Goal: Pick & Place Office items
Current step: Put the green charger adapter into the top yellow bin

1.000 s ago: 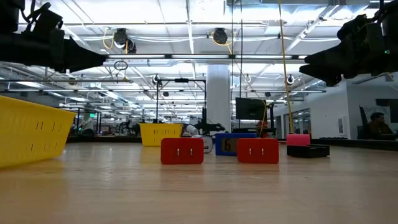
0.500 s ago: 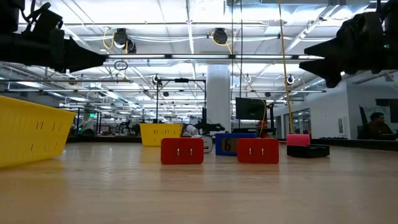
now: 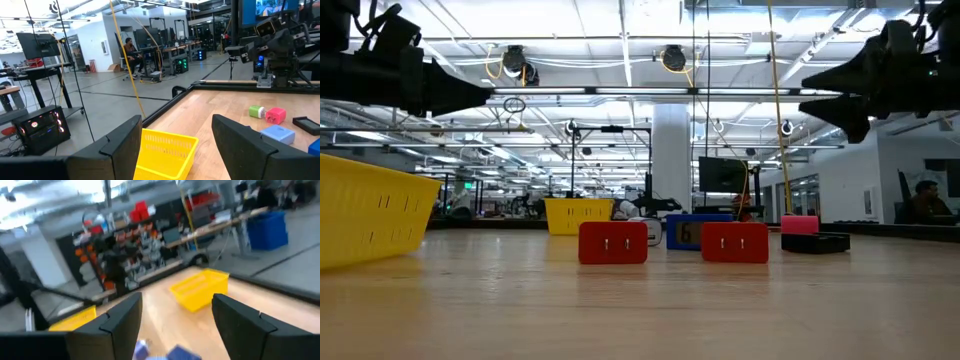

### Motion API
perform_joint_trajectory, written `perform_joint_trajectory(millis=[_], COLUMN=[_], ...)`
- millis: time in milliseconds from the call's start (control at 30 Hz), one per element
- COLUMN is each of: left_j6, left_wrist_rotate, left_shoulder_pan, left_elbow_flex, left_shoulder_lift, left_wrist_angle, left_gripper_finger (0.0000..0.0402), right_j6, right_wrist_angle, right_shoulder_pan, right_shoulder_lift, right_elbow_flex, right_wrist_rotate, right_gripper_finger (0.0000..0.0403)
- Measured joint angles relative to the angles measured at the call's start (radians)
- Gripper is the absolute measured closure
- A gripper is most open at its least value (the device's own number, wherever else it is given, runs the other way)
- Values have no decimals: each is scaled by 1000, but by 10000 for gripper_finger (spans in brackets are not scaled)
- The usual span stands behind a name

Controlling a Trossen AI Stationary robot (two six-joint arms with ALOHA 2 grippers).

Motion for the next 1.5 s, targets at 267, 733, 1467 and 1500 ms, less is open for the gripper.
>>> perform_joint_trajectory(millis=[267,733,1467,1500], left_j6=[0,0,0,0], left_wrist_rotate=[0,0,0,0], left_shoulder_pan=[0,0,0,0], left_elbow_flex=[0,0,0,0], left_shoulder_lift=[0,0,0,0], left_wrist_angle=[0,0,-1,-1], left_gripper_finger=[160,160,160,160], right_j6=[-18,-154,-206,-213], right_wrist_angle=[7,134,307,306], right_shoulder_pan=[10,2,59,60], right_shoulder_lift=[295,843,1071,1071], right_elbow_flex=[45,129,130,130], right_wrist_rotate=[83,106,54,57], right_gripper_finger=[79,89,96,100])
